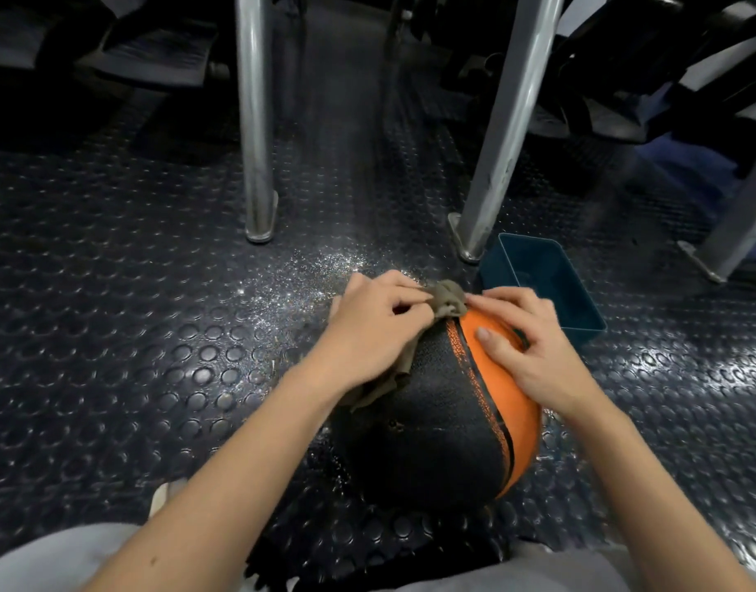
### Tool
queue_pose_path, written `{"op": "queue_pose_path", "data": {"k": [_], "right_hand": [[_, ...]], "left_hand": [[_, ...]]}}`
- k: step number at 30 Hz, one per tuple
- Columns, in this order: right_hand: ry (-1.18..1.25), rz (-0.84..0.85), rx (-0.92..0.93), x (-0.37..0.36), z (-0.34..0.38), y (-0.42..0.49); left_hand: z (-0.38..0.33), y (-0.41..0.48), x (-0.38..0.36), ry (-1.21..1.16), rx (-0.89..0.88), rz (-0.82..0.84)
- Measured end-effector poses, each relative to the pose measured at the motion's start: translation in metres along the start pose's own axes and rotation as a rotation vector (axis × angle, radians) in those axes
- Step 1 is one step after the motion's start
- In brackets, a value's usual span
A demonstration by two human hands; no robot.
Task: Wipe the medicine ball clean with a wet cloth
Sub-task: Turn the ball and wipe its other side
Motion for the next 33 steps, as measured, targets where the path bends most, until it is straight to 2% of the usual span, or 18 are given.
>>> {"op": "queue_pose_path", "data": {"k": [2,4,8,12,15,19,21,23,28,33], "right_hand": [[-0.082,-0.036,-0.02,0.004,0.002,0.005],[-0.104,-0.056,-0.034,0.002,0.009,0.009],[0.005,-0.086,-0.11,-0.004,0.021,0.014],[0.026,-0.029,-0.223,-0.001,0.023,0.009],[-0.002,0.065,-0.259,0.002,0.018,0.005],[0.008,0.135,-0.277,0.01,0.011,0.004],[-0.066,0.137,-0.282,0.01,0.009,0.005],[-0.051,0.073,-0.291,0.006,0.006,0.006],[0.034,-0.189,-0.284,-0.011,0.012,-0.002],[-0.018,-0.288,-0.241,-0.019,0.026,-0.013]], "left_hand": [[0.009,0.004,0.003,0.016,0.022,-0.046],[0.023,0.008,0.01,-0.112,0.094,-0.095],[0.059,0.013,0.023,-0.285,0.325,-0.246],[0.072,0.007,0.023,-0.357,0.542,-0.204],[0.051,0.004,0.02,-0.361,0.479,-0.236],[0.005,-0.003,0.005,-0.194,0.192,-0.213],[-0.011,-0.009,-0.007,-0.03,0.065,-0.168],[-0.015,-0.01,-0.011,0.019,0.016,-0.124],[0.001,0.0,-0.004,-0.071,0.055,-0.158],[0.063,0.012,0.015,-0.079,0.327,-0.208]]}}
Point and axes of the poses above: each hand's wrist, its own y-axis towards the middle knuckle, its own x-axis out of the back of the hand, z = x × y, the point moved 4 cm from there along y, towards the middle knuckle, and after that the axes turned 4 degrees about x, right-handed, at the moved point
